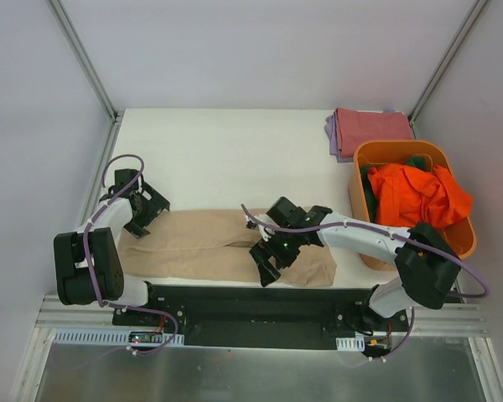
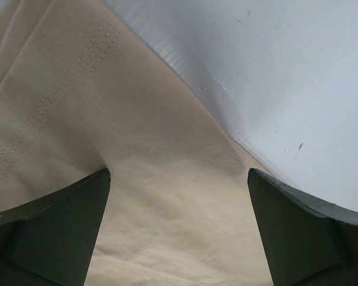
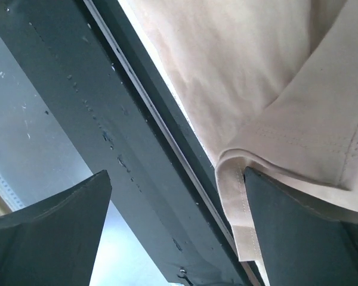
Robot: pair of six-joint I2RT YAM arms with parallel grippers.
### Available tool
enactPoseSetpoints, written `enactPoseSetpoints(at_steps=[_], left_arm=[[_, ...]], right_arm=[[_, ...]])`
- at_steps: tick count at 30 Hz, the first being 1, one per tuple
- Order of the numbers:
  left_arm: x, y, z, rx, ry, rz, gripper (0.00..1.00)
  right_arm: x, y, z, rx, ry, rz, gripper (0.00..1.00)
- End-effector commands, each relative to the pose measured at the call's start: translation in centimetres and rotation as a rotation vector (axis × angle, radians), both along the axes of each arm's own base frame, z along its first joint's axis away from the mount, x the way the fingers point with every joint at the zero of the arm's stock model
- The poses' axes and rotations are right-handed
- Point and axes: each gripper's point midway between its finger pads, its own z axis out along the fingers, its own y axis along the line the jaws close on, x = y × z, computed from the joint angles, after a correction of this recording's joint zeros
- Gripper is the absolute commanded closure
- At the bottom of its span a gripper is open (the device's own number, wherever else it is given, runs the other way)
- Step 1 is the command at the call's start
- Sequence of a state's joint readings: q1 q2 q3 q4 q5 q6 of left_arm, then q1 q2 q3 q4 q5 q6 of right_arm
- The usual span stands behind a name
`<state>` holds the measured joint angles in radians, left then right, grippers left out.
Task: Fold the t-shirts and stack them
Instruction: Fold the other side of the tshirt into a rectangle
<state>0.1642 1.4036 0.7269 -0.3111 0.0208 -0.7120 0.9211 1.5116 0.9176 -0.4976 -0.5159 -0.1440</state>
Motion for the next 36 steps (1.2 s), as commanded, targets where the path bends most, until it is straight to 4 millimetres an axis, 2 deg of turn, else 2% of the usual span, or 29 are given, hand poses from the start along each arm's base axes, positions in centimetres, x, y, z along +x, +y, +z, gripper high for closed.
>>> enactPoseSetpoints(at_steps=[1, 7, 13, 15, 19, 23, 26, 31, 34, 36], left_arm=[[0.0, 0.3, -0.4, 0.022, 0.016, -0.018, 0.01], [0.0, 0.3, -0.3, 0.023, 0.010, -0.018, 0.01], [-0.2, 0.3, -0.3, 0.022, 0.009, -0.018, 0.01], [-0.1, 0.3, -0.2, 0.018, 0.006, -0.017, 0.01], [0.0, 0.3, -0.1, 0.019, 0.003, -0.019, 0.01], [-0.2, 0.4, -0.2, 0.024, 0.004, -0.016, 0.01], [-0.2, 0.3, -0.2, 0.023, 0.004, -0.015, 0.01], [-0.2, 0.3, 0.0, 0.022, -0.004, -0.016, 0.01], [-0.2, 0.3, 0.2, 0.024, -0.012, -0.019, 0.01], [-0.3, 0.2, 0.3, 0.023, -0.014, -0.023, 0.01]], right_arm=[[0.7, -1.0, 0.8, -0.026, -0.116, 0.026, 0.04], [3.6, -1.0, 1.5, -0.059, -0.234, -0.090, 0.04], [5.9, 0.0, 0.4, -0.089, -0.187, -0.217, 0.04], [5.6, 1.6, 0.5, -0.021, -0.145, -0.196, 0.04], [4.2, 5.4, 2.2, 0.147, -0.074, -0.090, 0.04], [1.3, 6.7, 3.3, 0.219, -0.039, 0.056, 0.04], [0.8, 6.3, 3.0, 0.194, -0.052, 0.072, 0.04], [2.4, 4.6, 2.4, 0.112, -0.153, -0.013, 0.04], [3.9, 3.3, 2.9, 0.081, -0.197, -0.145, 0.04], [4.7, 1.6, 2.4, 0.049, -0.161, -0.276, 0.04]])
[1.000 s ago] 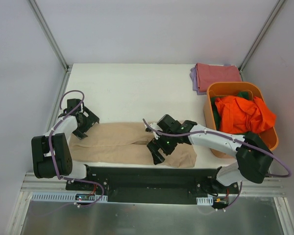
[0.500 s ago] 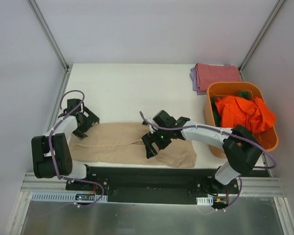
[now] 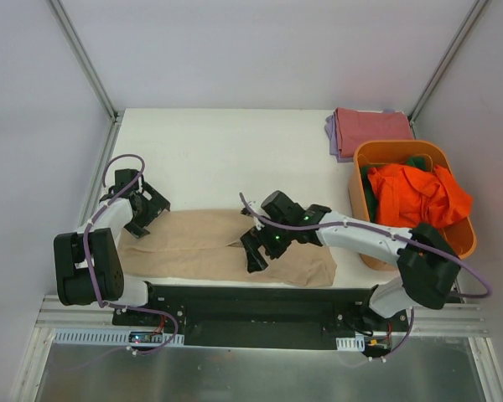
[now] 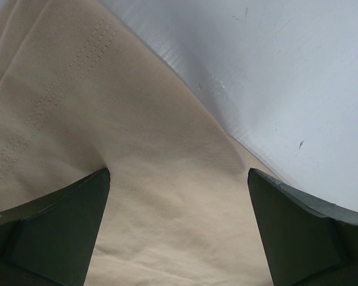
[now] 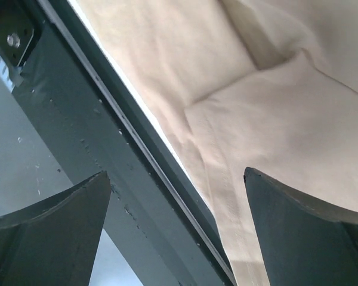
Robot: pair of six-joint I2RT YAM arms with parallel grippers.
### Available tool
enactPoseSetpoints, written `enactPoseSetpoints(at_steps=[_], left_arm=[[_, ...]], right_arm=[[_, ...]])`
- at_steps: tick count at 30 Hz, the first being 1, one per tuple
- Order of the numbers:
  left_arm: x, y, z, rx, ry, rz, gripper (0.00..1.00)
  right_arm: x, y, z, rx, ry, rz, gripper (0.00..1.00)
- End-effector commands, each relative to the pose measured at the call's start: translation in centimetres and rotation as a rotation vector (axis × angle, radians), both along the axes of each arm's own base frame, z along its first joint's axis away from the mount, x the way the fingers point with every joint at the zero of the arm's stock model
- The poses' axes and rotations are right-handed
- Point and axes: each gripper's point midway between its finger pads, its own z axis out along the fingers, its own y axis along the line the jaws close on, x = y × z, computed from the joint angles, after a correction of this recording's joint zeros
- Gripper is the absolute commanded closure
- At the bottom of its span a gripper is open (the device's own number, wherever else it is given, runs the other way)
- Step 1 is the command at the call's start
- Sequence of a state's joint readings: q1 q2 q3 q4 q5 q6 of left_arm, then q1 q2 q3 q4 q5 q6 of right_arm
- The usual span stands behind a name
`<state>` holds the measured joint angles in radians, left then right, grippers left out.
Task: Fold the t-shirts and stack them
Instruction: Fold the other side of the tshirt into a rectangle, then rotate the tshirt 90 degrees
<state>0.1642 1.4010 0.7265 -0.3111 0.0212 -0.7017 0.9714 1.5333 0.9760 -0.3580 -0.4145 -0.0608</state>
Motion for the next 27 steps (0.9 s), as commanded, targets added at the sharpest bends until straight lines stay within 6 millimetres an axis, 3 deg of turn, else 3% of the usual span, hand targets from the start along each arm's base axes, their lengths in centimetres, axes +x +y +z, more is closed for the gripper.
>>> enactPoseSetpoints(at_steps=[1, 8, 12, 18, 21, 25, 26, 27], left_arm=[[-0.2, 0.1, 0.2, 0.013, -0.015, -0.013, 0.01], [0.1, -0.4, 0.1, -0.016, -0.008, -0.024, 0.01], [0.3, -0.8, -0.1, -0.040, -0.011, -0.029, 0.01], [0.4, -1.2, -0.1, -0.061, -0.024, -0.038, 0.01], [0.2, -1.9, -0.1, -0.085, -0.027, -0.049, 0.01], [-0.2, -3.9, 0.0, -0.123, -0.032, -0.098, 0.01], [-0.4, -4.5, 0.1, -0.123, -0.035, -0.118, 0.01], [-0.6, -5.2, 0.0, -0.115, -0.032, -0.150, 0.01]], right_arm=[[2.6, -3.1, 0.8, -0.012, 0.008, -0.283, 0.04], [4.0, -8.2, -3.7, -0.075, 0.174, -0.623, 0.04], [7.0, -10.1, -5.5, -0.129, 0.186, -0.739, 0.04], [16.0, -11.9, -6.7, -0.139, 0.230, -0.836, 0.04], [22.5, -11.4, -5.8, -0.091, 0.258, -0.847, 0.04], [31.4, -11.7, -4.7, -0.181, 0.179, -0.802, 0.04], [33.2, -10.8, -4.1, -0.156, 0.195, -0.759, 0.04], [33.9, -10.4, -5.0, -0.165, 0.252, -0.750, 0.04]])
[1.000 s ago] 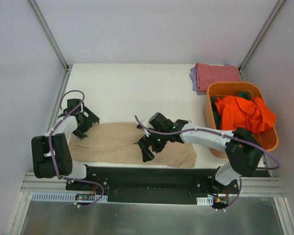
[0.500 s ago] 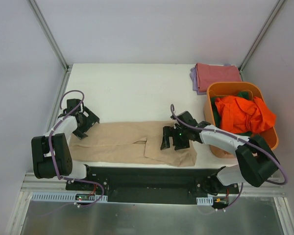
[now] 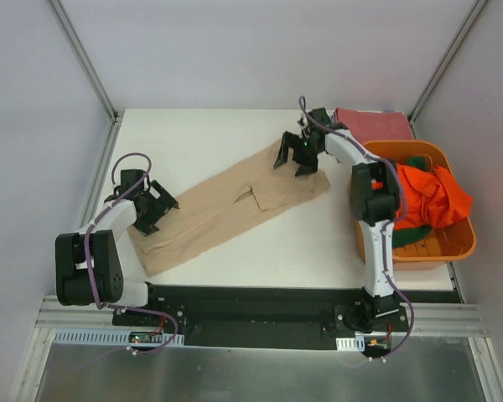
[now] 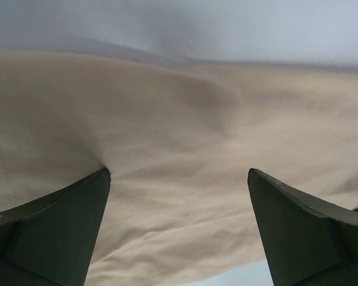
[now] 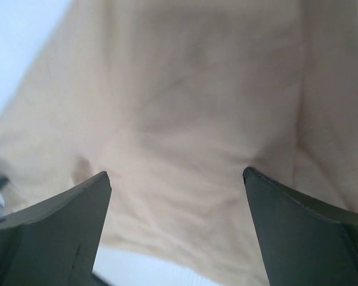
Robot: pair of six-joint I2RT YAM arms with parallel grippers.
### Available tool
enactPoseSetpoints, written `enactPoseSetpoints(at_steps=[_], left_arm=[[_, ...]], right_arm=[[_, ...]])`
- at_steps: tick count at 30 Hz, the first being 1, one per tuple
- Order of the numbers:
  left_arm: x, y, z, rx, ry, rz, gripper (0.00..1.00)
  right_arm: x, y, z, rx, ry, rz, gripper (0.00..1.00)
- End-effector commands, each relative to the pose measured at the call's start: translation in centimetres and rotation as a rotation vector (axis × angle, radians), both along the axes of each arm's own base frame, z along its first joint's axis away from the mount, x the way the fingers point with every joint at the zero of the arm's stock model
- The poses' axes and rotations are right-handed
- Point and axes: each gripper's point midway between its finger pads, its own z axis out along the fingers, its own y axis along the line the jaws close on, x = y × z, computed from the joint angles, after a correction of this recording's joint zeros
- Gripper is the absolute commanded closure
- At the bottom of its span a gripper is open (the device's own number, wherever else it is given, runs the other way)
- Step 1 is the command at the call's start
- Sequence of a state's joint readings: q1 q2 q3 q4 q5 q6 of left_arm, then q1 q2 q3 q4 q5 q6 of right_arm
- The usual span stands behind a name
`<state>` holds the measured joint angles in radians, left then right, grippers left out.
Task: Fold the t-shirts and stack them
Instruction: Rotate the tshirt 90 degrees
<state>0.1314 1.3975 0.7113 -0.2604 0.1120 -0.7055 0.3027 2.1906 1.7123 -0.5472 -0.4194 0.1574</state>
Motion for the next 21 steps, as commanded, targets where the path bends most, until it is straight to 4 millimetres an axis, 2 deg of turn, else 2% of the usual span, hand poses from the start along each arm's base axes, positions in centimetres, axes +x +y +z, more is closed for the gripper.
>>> enactPoseSetpoints(at_steps=[1, 2, 4, 6, 8, 12, 14, 16, 18, 20, 21], left_arm=[[-1.6, -3.2, -0.5, -0.033, 0.025, -0.097, 0.01], [-2.2, -3.7, -0.9, -0.045, 0.042, -0.113, 0.01], [-3.3, -4.6, -1.4, -0.067, 0.062, -0.134, 0.01], [-4.7, -5.7, -2.0, -0.078, 0.079, -0.165, 0.01], [-5.9, -7.0, -2.0, -0.098, 0.081, -0.206, 0.01], [-8.6, -9.4, -1.9, -0.116, 0.094, -0.294, 0.01], [-9.7, -10.0, -1.7, -0.116, 0.085, -0.323, 0.01], [-10.2, -10.3, -0.9, -0.110, 0.052, -0.341, 0.01], [-9.8, -10.2, 0.6, -0.087, -0.010, -0.356, 0.01], [-9.2, -9.1, 2.6, -0.014, -0.071, -0.339, 0.01], [-8.9, -8.6, 3.6, 0.016, -0.099, -0.328, 0.01]], right_arm=[[4.7, -0.7, -1.3, -0.083, 0.050, 0.128, 0.04], [5.3, -0.4, -1.4, -0.078, 0.050, 0.142, 0.04], [6.4, 0.2, -0.3, -0.044, 0.004, 0.150, 0.04], [6.4, 0.9, 0.3, 0.009, -0.041, 0.166, 0.04], [7.3, 1.0, 1.1, 0.021, -0.146, 0.170, 0.04], [8.9, 0.8, 4.0, -0.014, -0.247, 0.179, 0.04], [9.6, 1.2, 6.3, -0.001, -0.296, 0.191, 0.04], [9.7, 1.3, 7.5, -0.016, -0.336, 0.208, 0.04], [9.4, 0.9, 8.4, -0.057, -0.363, 0.213, 0.04], [8.2, 0.3, 9.8, -0.103, -0.367, 0.190, 0.04], [7.3, 0.0, 9.7, -0.128, -0.347, 0.177, 0.04]])
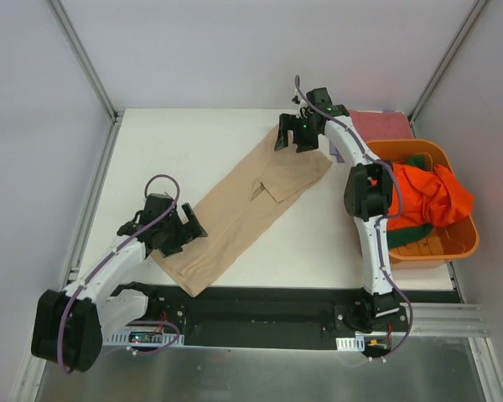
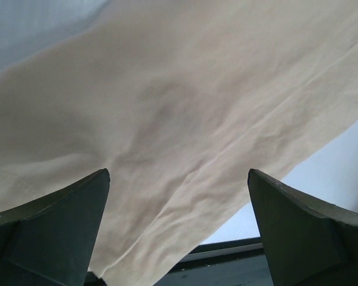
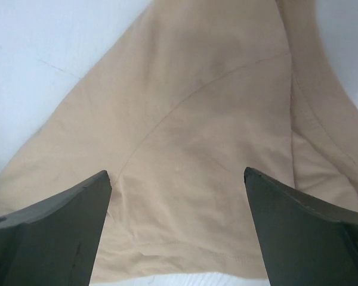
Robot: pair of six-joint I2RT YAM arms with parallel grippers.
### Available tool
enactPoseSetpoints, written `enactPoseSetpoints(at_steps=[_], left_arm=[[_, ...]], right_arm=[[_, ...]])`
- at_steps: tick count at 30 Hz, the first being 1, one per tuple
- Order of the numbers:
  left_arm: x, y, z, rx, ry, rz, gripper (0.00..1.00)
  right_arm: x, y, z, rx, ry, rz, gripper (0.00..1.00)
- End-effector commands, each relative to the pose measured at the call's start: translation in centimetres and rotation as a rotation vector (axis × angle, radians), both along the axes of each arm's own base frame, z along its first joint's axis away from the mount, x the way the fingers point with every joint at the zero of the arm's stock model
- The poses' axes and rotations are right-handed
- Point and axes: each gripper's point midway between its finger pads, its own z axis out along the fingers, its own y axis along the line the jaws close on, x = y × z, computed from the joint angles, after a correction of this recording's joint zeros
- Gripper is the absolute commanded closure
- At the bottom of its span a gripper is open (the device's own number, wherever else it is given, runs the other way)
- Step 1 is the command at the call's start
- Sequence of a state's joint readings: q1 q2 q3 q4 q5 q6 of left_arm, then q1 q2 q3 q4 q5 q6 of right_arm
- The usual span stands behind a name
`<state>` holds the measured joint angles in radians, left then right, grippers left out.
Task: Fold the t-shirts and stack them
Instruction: Rotate the tshirt 90 degrees
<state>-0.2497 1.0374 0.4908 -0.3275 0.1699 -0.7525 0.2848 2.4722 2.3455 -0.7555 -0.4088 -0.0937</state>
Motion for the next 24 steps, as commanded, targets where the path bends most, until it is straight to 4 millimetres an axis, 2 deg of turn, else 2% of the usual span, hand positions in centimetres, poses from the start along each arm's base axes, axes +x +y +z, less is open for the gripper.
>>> enactPoseSetpoints(at_steps=[1, 4, 7, 10, 13, 15, 20, 22, 24], left_arm=[[-0.1, 2.2, 3.6, 0.099, -0.094, 0.046, 0.01], [0.5, 1.6, 6.3, 0.076, -0.196, -0.008, 0.01], [0.4, -0.3, 7.0, 0.007, -0.184, -0.077, 0.01], [0.0, -2.4, 6.0, 0.015, -0.137, -0.195, 0.01], [-0.7, -4.7, 4.5, 0.029, -0.071, -0.316, 0.01], [-1.3, -5.7, 3.1, 0.051, -0.014, -0.371, 0.01], [-2.4, -6.3, 0.1, 0.101, 0.095, -0.442, 0.01], [-2.5, -6.7, -0.5, 0.099, 0.114, -0.455, 0.01], [-2.5, -7.8, -0.9, 0.067, 0.123, -0.489, 0.01]], right_arm=[[-3.3, -1.1, 5.4, -0.094, -0.061, -0.031, 0.04], [-7.2, -1.2, 4.6, -0.112, 0.019, -0.098, 0.04], [-11.0, 0.5, 2.8, -0.107, 0.038, -0.082, 0.04], [-14.6, 2.5, 1.1, -0.109, 0.103, -0.056, 0.04], [-16.9, 3.9, -0.8, -0.116, 0.170, -0.045, 0.04], [-17.2, 4.2, -1.9, -0.132, 0.195, -0.044, 0.04], [-16.3, 3.7, -4.7, -0.199, 0.280, -0.053, 0.04], [-15.6, 3.6, -6.0, -0.215, 0.310, -0.049, 0.04], [-14.0, 3.8, -6.4, -0.217, 0.309, -0.045, 0.04]])
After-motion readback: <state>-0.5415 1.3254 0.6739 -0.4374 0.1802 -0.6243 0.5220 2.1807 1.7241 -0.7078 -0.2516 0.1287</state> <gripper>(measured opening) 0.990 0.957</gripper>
